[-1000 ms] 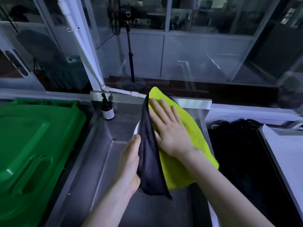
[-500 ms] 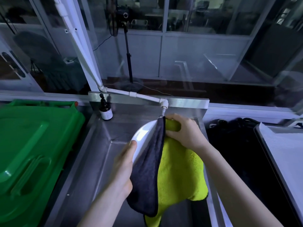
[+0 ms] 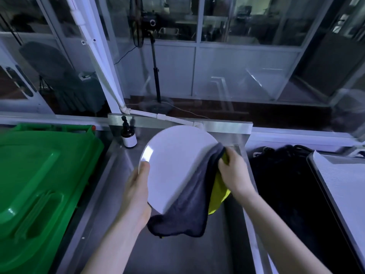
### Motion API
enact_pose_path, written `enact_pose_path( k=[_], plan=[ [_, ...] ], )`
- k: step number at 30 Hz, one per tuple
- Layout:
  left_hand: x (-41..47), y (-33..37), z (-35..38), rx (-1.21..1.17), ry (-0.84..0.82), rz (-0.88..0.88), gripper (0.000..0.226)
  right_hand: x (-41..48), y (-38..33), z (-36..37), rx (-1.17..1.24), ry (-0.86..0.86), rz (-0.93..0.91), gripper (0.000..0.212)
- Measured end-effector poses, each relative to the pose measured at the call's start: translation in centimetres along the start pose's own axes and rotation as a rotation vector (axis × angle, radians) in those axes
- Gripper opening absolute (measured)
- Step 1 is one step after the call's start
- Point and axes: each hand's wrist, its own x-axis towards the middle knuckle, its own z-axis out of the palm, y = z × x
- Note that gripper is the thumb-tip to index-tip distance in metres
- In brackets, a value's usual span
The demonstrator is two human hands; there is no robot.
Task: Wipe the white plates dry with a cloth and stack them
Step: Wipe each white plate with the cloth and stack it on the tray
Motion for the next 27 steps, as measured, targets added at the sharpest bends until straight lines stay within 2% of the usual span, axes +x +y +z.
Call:
enact_pose_path(
  k=[3, 6, 8, 10, 13, 14, 16, 18, 20, 23, 27],
  plan=[
    [0.1, 0.8, -0.2, 0.093, -0.155, 0.035, 0.031, 2.5, -3.9, -1.8, -0.278, -0.112, -0.3, 0.011],
    [0.2, 1.0, 0.4, 0.188, -0.215, 0.126, 0.021, 3.8, -6.7, -1.3, -0.589, -0.25, -0.517, 0.018],
    [0.2, 1.2, 0.7, 0.142, -0.19, 0.145, 0.027, 4.1, -7.0, -1.4, -0.577, -0.233, -0.553, 0.022],
    [0.5, 1.3, 0.6, 0.033, -0.106, 0.133, 0.026, 4.0, -5.7, -2.0, -0.376, -0.131, -0.468, 0.023],
    [1.1, 1.8, 0.7, -0.145, 0.046, 0.101, 0.02, 1.3, -2.1, -1.1, -0.049, 0.064, -0.203, 0.006],
    [1.3, 1.9, 0.9, -0.178, 0.07, 0.101, 0.021, -0.2, -1.1, 0.1, 0.046, 0.091, -0.088, 0.01],
    [1.4, 1.9, 1.4, -0.163, 0.065, 0.143, 0.023, -2.2, 0.1, 2.1, 0.234, 0.107, 0.12, 0.02],
    [1.3, 1.8, 1.7, -0.109, 0.037, 0.191, 0.024, -1.9, 0.4, 2.4, 0.31, 0.138, 0.153, 0.022],
    [1.4, 1.9, 1.5, -0.087, 0.038, 0.199, 0.026, -0.2, -0.3, 1.0, 0.263, 0.13, 0.055, 0.021],
    [2.0, 2.8, 0.8, -0.035, -0.072, 0.236, 0.032, 2.4, -2.7, -1.7, 0.069, 0.054, -0.193, 0.017],
    [2.3, 4.1, 0.1, 0.223, -0.295, 0.292, 0.024, 4.6, -6.6, -3.3, -0.134, -0.21, -0.518, 0.014]
  ],
)
